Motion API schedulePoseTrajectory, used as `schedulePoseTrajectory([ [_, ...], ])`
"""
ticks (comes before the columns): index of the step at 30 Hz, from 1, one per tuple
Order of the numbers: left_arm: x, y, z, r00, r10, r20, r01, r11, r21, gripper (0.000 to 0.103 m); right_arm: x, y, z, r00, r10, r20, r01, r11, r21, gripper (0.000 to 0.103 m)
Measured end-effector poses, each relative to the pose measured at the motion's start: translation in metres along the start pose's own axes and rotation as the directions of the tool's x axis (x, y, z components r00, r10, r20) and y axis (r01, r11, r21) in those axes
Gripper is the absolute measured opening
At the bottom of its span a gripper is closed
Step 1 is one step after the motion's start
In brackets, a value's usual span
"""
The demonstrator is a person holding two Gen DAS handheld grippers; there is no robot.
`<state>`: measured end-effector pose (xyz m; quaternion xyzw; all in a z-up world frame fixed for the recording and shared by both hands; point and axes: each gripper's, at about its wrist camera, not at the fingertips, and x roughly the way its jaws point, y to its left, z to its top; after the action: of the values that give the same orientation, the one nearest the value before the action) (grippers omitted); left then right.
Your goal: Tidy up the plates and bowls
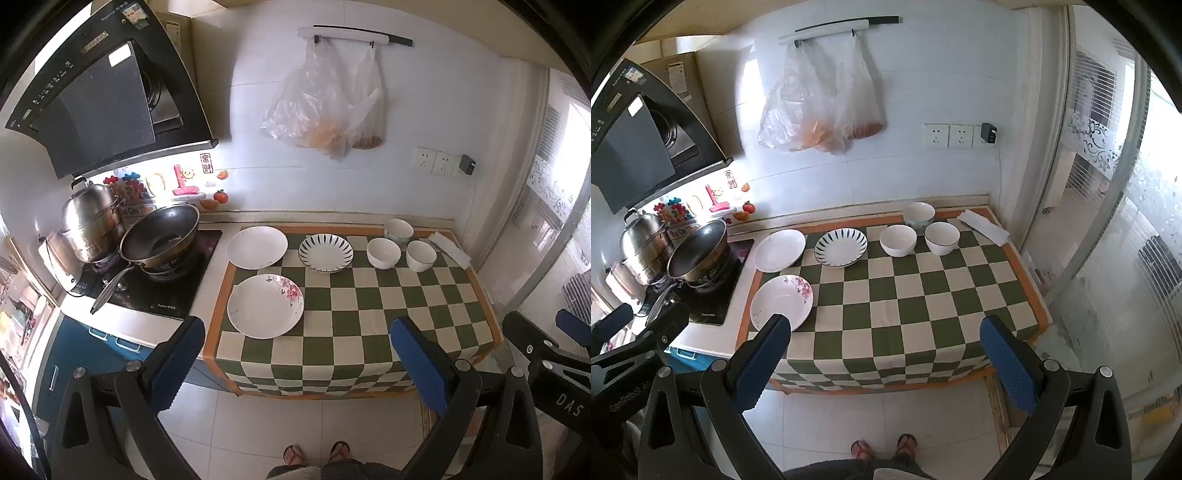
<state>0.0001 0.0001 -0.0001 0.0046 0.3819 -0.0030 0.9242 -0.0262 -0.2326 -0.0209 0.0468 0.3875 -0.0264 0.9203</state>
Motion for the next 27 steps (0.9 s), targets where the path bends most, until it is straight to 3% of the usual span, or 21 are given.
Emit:
schedulePoseTrajectory([
  [27,-0.0013,-0.0009,0.0001,1.000,0.003,0.000,-0.003,1.000,0.002,0.103,0.0058,0.0030,-0.0007,1.000,-0.002,-0.013,0.002,1.000,-0.008,0.103],
])
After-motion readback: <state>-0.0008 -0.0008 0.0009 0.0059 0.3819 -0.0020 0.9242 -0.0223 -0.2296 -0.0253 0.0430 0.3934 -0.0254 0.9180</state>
